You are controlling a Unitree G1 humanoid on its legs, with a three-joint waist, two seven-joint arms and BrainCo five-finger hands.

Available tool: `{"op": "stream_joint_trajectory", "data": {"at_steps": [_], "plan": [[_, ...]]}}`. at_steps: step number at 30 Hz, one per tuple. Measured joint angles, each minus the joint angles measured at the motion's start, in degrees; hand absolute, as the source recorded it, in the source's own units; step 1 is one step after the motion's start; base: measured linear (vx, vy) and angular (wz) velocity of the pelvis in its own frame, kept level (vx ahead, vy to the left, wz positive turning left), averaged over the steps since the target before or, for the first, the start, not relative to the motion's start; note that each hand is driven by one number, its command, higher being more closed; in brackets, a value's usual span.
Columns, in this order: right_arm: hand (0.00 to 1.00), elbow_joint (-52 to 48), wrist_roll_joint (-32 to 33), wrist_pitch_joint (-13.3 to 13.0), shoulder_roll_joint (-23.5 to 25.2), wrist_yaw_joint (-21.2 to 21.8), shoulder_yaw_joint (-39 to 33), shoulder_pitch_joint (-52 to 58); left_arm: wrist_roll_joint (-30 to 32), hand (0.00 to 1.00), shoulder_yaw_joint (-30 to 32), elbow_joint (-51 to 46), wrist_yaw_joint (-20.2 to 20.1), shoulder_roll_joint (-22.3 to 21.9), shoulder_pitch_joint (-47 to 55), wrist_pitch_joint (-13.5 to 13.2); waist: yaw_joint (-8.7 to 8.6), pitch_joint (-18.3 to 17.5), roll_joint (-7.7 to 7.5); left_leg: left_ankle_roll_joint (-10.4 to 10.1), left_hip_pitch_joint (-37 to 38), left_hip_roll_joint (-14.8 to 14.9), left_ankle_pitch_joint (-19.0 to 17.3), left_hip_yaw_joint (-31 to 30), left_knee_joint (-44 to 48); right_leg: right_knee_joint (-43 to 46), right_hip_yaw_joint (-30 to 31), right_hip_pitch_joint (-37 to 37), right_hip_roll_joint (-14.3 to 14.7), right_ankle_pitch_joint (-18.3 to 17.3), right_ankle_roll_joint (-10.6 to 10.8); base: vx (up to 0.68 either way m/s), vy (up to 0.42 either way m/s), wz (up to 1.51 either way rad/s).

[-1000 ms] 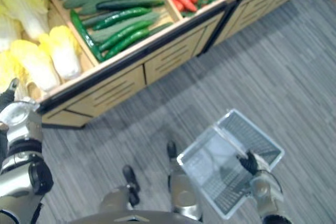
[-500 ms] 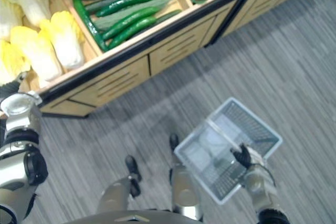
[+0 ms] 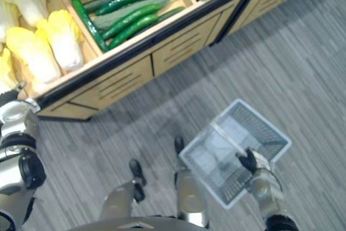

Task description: Pick vegetable in the basket

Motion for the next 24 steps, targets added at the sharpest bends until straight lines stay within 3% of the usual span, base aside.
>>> {"op": "stream_joint_trajectory", "data": {"at_steps": [6, 24], "plan": [[1.00, -0.90, 0.08, 0.05, -0.06, 0.29, 0.71, -0.01, 0.65, 0.00, 1.52, 1.12, -1.21, 0.03, -3.11, 0.52, 1.06, 0.48, -0.01, 0.02, -1.21, 0.06, 0.02, 0.29, 0.25, -0.05, 0.48, -1.25, 0.02, 0.51, -0.02, 0.00, -0.011, -0.02], [1.00, -5.44, 0.20, 0.77, -0.12, 1.49, 2.12, 0.00, -0.95, 0.00, 2.92, 1.38, -1.37, 0.26, -8.05, 0.98, 2.04, 0.50, 0.00, 0.42, -4.66, 0.51, 0.65, -0.11, 0.51, -0.05, -0.54, -4.01, -0.15, 1.23, -0.15, 0.00, -0.009, 0.03]]}}
